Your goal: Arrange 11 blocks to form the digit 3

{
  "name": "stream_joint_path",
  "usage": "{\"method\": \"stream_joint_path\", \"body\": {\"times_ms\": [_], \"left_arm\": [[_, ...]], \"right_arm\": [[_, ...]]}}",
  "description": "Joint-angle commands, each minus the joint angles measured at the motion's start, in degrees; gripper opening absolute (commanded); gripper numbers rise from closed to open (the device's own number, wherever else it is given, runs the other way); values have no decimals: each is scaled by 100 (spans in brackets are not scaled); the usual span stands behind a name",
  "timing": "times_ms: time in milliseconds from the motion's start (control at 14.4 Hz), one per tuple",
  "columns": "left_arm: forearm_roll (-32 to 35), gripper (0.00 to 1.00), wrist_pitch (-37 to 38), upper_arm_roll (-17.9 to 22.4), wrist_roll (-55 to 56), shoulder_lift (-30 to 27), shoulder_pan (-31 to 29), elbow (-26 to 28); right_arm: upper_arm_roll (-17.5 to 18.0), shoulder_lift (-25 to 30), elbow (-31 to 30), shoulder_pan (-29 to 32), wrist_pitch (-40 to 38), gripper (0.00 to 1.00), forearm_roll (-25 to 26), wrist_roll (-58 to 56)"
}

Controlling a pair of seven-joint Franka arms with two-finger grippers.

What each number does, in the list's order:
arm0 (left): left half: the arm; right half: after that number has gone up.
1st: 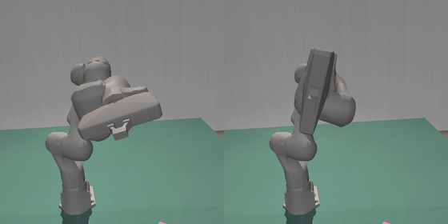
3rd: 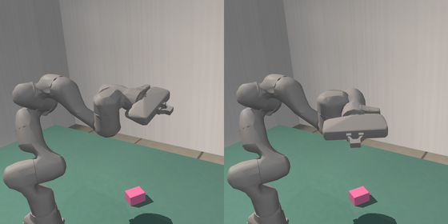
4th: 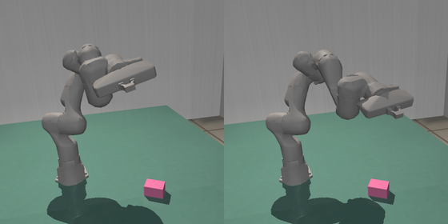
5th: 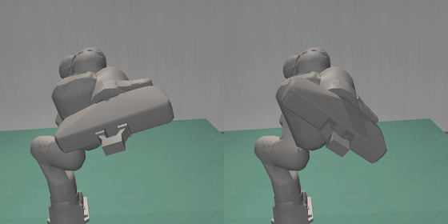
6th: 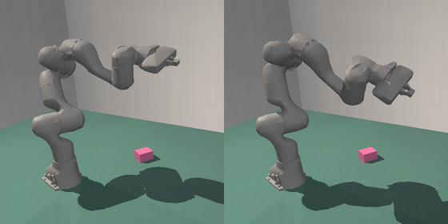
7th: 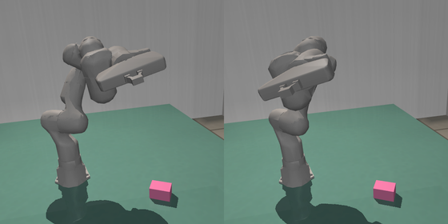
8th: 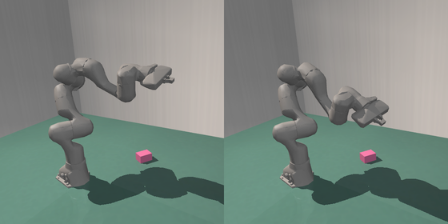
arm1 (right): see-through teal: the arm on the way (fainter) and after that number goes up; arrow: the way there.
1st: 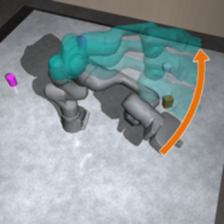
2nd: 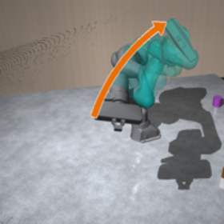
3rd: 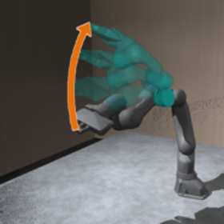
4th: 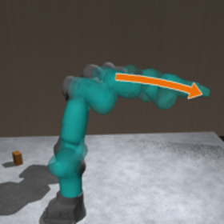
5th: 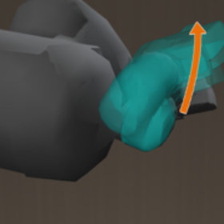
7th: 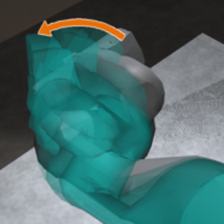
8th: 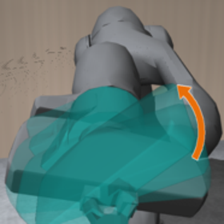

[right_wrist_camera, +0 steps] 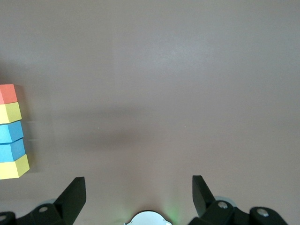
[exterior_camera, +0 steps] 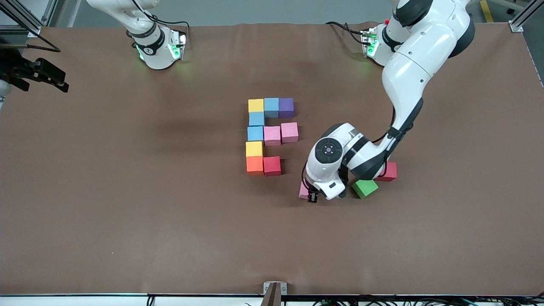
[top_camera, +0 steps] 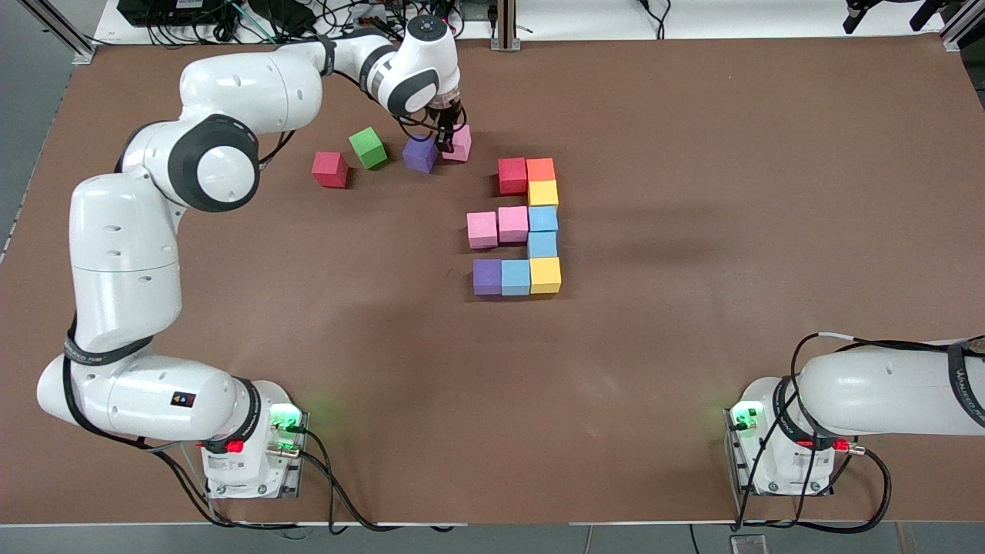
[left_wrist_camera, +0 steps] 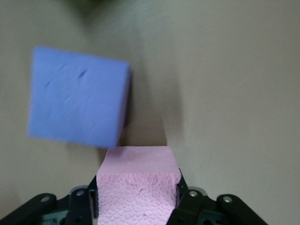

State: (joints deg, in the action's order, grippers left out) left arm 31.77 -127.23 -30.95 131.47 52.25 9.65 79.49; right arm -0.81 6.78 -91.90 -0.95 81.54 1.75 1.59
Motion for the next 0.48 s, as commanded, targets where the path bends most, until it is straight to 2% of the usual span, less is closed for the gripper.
{"method": "stream_joint_path", "body": {"times_ms": [0, 139, 416], "left_arm": [[-84, 29, 452, -173, 641, -216, 11, 76], [-84, 29, 673, -288, 1264, -224, 11, 189], [-31, 29, 612, -368, 2101, -251, 116, 497]], "right_arm": [[2, 78, 67, 42, -94, 100, -87, 8], [2, 78, 154, 50, -138, 100, -87, -1], [-33, 69, 163, 182, -252, 100, -306, -45]]}}
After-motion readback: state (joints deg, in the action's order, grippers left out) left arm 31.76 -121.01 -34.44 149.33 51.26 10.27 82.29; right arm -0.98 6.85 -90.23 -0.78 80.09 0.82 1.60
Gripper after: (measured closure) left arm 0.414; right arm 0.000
